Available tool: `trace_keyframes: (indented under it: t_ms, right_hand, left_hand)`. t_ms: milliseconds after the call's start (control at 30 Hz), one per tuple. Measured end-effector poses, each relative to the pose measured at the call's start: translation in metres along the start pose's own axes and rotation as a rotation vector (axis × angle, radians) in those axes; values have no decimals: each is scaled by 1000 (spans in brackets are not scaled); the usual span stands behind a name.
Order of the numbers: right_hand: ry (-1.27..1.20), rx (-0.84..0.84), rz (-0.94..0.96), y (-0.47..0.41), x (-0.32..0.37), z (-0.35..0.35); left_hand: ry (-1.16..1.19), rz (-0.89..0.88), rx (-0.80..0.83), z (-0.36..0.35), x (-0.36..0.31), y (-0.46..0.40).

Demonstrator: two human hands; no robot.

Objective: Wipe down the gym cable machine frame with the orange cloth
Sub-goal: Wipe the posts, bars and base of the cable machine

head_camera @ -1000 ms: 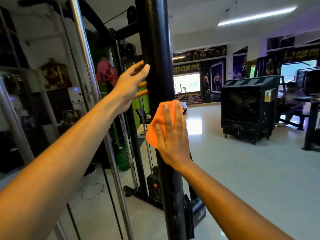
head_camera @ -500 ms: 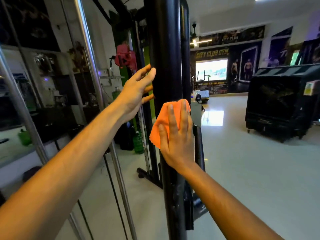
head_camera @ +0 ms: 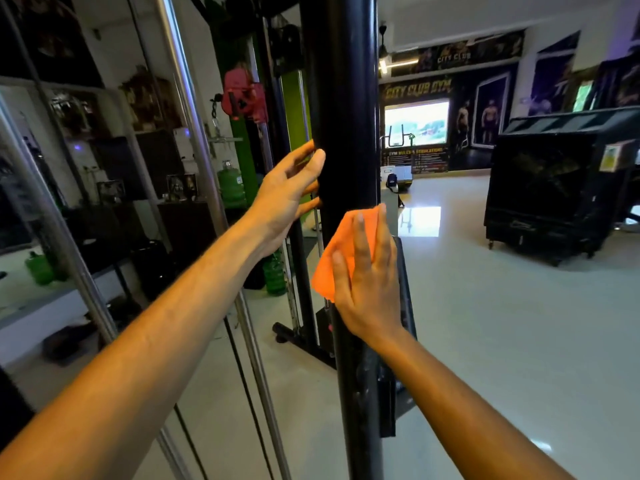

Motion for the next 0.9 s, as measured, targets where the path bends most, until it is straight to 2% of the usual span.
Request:
trace_keyframes:
  t_ms: [200, 333, 433, 667, 767, 900]
  right_hand:
    - [57, -127, 31, -59, 29, 16]
    - [91, -53, 23, 15, -1, -7]
    - [38, 30, -76, 61, -24, -20]
    - [25, -109, -5, -21, 13, 4]
    - [80, -77, -16, 13, -2, -8]
    - [103, 65, -113, 92, -35, -33]
  left_hand:
    - [49, -20, 14, 0, 1, 1]
    - [50, -38, -2, -1, 14, 3]
    - [51, -20, 2, -3, 24, 9]
    - [56, 12, 8, -4, 30, 17]
    - [64, 21, 1, -5, 38, 20]
    - [67, 45, 14, -8, 53, 30]
Point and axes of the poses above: each hand's wrist, its own y-axis away from the middle knuckle, its own z-axis out of the back of the hand, x = y × z, the point moved 7 cm from there along -y, towards the middle knuckle, and after that the axes turned 6 degrees about -y, right-handed, at the moved point
